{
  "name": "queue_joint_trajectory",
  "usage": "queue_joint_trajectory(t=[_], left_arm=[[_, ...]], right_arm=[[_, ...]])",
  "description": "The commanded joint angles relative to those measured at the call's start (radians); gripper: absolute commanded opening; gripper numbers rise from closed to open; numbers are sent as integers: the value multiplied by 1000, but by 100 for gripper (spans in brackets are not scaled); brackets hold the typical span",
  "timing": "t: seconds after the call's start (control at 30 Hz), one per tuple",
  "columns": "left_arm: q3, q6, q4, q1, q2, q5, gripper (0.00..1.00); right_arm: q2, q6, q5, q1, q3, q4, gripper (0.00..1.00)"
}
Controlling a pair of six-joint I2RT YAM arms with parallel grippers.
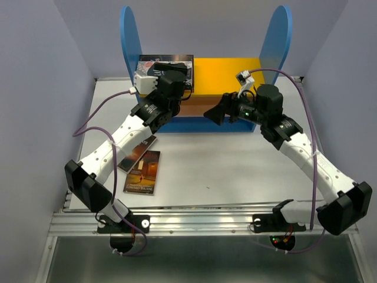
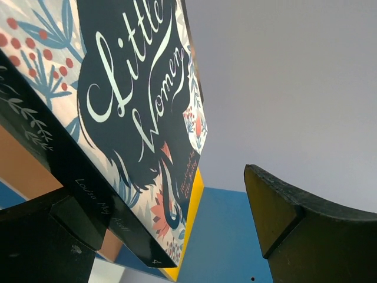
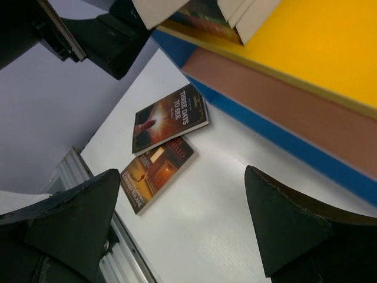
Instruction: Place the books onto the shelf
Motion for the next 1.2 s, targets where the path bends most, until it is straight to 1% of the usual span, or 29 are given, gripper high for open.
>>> queue_joint_trajectory(t=[0.0, 0.07, 0.17, 0.2, 0.27, 0.3, 0.33, 0.4, 0.5, 0.67, 0.7, 0.8, 0.9, 0.97, 1.03, 1.17], left_arm=[[43, 62, 27, 12, -19, 3, 99], [33, 73, 33, 18, -26, 6, 99], [-3, 126, 71, 38, -51, 37, 99], [-10, 151, 103, 53, -58, 66, 99], [-13, 211, 122, 73, -60, 106, 99], [-10, 226, 122, 93, -54, 150, 99], [-7, 243, 128, 102, -49, 175, 99], [-1, 266, 122, 121, -33, 231, 99], [-1, 281, 103, 147, -32, 275, 99], [-37, 353, 137, 156, -65, 289, 99], [-37, 398, 135, 162, -72, 313, 99], [-43, 459, 109, 170, -92, 351, 99], [-92, 485, 102, 168, -124, 382, 99], [-142, 525, 100, 170, -166, 394, 99], [-173, 536, 80, 170, -212, 405, 99], [-260, 573, 94, 170, -282, 439, 99]], right_arm=[[69, -88, 24, 23, 127, 95, 91], [102, -100, 24, 23, 164, 108, 90], [169, -128, 30, 33, 241, 100, 84], [183, -132, 37, 43, 258, 100, 80], [221, -155, 37, 52, 302, 100, 78], [235, -158, 36, 53, 316, 99, 75], [261, -160, 31, 53, 345, 97, 74], [283, -157, 28, 63, 367, 89, 73], [294, -157, 34, 63, 374, 89, 73], [290, -161, 53, 72, 370, 100, 72], [295, -161, 51, 72, 373, 102, 72], [300, -163, 48, 72, 373, 100, 72], [301, -166, 56, 72, 368, 100, 72], [301, -166, 56, 72, 370, 102, 72], [301, -171, 54, 72, 370, 102, 72], [316, -169, 50, 72, 382, 102, 72]])
